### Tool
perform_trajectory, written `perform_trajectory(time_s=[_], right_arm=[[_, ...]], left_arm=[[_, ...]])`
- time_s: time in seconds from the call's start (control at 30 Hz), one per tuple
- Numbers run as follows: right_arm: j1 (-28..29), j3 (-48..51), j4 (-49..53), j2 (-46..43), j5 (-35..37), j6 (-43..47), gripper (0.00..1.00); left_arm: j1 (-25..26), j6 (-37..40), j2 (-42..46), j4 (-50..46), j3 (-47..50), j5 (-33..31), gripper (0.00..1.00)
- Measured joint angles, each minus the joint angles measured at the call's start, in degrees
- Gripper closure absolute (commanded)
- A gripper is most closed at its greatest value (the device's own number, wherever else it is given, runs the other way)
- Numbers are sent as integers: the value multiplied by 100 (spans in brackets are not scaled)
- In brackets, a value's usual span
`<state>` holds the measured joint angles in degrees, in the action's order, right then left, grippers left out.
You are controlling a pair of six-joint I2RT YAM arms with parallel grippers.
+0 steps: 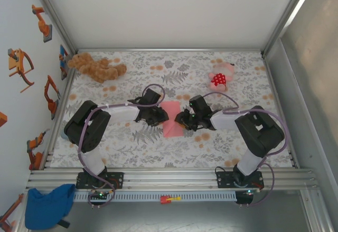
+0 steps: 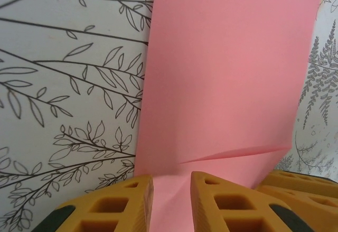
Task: Fold a paper plane with a square sheet of paper (pick it up from the middle)
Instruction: Pick up the paper from the center of the table.
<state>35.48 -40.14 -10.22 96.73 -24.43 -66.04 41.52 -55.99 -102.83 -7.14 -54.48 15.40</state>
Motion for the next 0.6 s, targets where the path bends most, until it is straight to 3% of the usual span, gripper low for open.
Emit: perform_trajectory(time_s=[0.6], right_arm=[[28, 4, -59, -109, 205, 9, 75]], left_arm=[[0, -17, 11, 35, 28, -2, 75]])
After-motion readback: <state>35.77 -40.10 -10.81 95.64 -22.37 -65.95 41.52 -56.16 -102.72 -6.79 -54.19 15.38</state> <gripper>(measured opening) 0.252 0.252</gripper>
